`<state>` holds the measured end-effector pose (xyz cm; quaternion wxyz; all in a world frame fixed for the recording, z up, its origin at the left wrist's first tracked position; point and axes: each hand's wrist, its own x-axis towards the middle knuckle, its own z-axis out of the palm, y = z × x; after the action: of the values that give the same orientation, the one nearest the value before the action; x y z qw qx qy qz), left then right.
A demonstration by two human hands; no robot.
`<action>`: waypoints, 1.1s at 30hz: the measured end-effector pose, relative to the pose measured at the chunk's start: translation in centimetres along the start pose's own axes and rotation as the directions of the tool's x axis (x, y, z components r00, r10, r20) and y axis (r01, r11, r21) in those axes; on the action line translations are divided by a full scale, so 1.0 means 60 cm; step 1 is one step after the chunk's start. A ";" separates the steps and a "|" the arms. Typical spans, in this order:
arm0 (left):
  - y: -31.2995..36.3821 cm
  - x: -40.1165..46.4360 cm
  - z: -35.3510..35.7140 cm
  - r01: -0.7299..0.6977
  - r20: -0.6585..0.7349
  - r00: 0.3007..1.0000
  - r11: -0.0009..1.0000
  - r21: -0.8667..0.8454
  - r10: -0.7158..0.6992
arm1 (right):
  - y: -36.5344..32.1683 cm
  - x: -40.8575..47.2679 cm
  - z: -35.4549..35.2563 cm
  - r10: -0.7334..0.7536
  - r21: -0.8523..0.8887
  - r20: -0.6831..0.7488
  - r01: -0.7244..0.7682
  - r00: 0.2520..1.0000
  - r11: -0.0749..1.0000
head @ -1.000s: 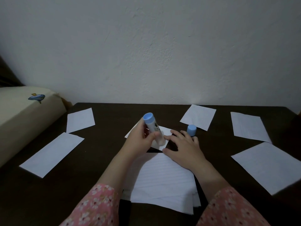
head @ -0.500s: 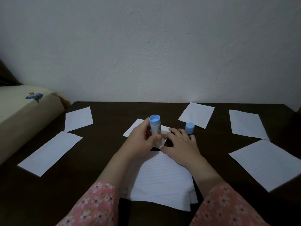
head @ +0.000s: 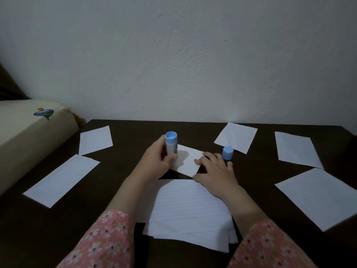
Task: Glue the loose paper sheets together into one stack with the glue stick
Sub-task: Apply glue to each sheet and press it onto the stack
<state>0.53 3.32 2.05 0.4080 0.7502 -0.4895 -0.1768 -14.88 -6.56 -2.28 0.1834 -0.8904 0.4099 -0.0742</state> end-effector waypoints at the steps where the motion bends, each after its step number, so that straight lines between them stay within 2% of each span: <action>1: -0.003 0.002 -0.004 0.001 -0.010 1.000 1.000 0.009 -0.001 | 0.000 0.000 0.001 0.000 -0.001 -0.004 0.000 1.000 1.000; 16: -0.043 0.018 -0.033 0.112 -0.198 0.974 0.994 -0.017 -0.113 | 0.003 0.000 0.008 -0.009 -0.003 -0.032 0.008 0.999 1.000; 18: -0.045 0.015 -0.033 0.148 -0.282 0.943 0.981 -0.123 -0.177 | 0.004 0.000 0.009 -0.008 -0.001 -0.039 0.008 0.999 1.000; 19: -0.045 0.014 -0.035 0.153 -0.337 0.913 0.959 -0.238 -0.229 | 0.004 0.000 0.009 -0.008 -0.002 -0.041 0.008 0.999 1.000; 21: -0.042 0.014 -0.037 0.104 -0.415 0.846 0.867 -0.488 -0.335 | 0.004 -0.001 0.009 -0.010 -0.001 -0.041 0.010 0.999 1.000; 22: -0.040 0.016 -0.037 0.073 -0.435 0.824 0.830 -0.553 -0.363 | 0.003 -0.001 0.009 -0.012 0.001 -0.044 0.012 0.999 1.000; 27: -0.018 0.023 -0.025 -0.019 -0.511 0.799 0.837 -0.547 -0.316 | 0.002 -0.007 0.007 -0.021 0.026 -0.059 0.022 0.998 0.999; 31: 0.003 0.021 -0.033 -0.111 -0.577 0.737 0.779 -0.617 -0.352 | 0.001 -0.010 0.004 -0.014 0.054 -0.045 0.017 0.999 0.998; 33: 0.008 0.021 -0.040 -0.116 -0.566 0.747 0.769 -0.628 -0.349 | 0.000 -0.009 0.004 -0.010 0.070 -0.050 0.014 0.999 0.997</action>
<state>2.39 3.19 4.04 0.7653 0.6136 -0.1759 -0.0826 -15.17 -6.10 -2.51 0.2039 -0.8838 0.4060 -0.1119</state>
